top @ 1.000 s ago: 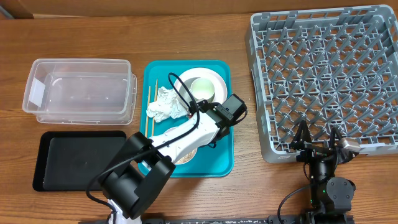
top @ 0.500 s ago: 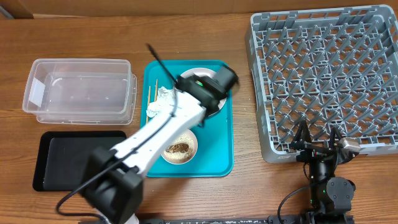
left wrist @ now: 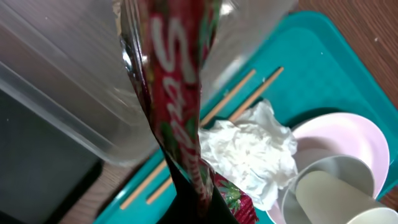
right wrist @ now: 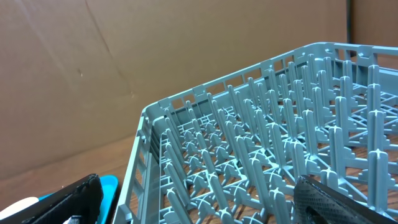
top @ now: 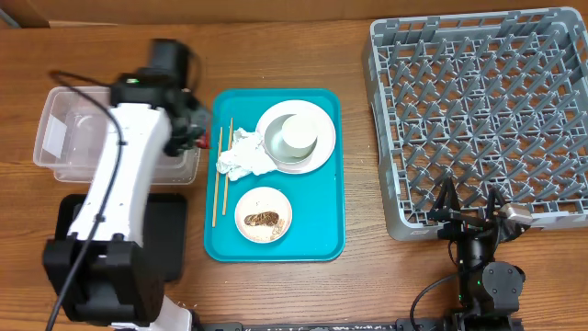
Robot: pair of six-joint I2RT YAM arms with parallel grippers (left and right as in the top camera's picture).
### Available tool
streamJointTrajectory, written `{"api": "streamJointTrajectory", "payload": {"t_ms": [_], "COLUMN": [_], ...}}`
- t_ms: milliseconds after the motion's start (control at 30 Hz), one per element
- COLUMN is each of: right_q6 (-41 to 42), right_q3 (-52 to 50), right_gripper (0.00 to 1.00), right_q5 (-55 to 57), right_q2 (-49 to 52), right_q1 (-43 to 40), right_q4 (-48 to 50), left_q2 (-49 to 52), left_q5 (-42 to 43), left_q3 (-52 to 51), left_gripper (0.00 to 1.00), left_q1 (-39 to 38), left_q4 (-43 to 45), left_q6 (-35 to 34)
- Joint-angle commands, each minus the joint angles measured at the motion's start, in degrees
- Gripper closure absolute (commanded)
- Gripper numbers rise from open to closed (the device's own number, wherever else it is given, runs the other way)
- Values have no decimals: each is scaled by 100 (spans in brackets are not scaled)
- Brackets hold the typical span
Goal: Sort waste into correct bins and load items into the dishwasher
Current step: 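Carry the wrapper to the clear bin and open the left gripper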
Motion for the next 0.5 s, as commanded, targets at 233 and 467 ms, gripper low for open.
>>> {"api": "streamJointTrajectory", "payload": {"t_ms": [233,467], "right_q6": [-39,-37], "right_q3": [-59,-57], "right_gripper": [0,0], "right_q5": [55,55], "right_q2": [-66,-66], "right_q1": [-15,-15], "right_q4": [31,31], "left_q2": [-63,83], "left_q5": [662,72], "left_q3": [20,9], "left_gripper": [96,96], "left_q1": [1034,1047], "left_q4": [223,284], "left_q6": [745,614]}}
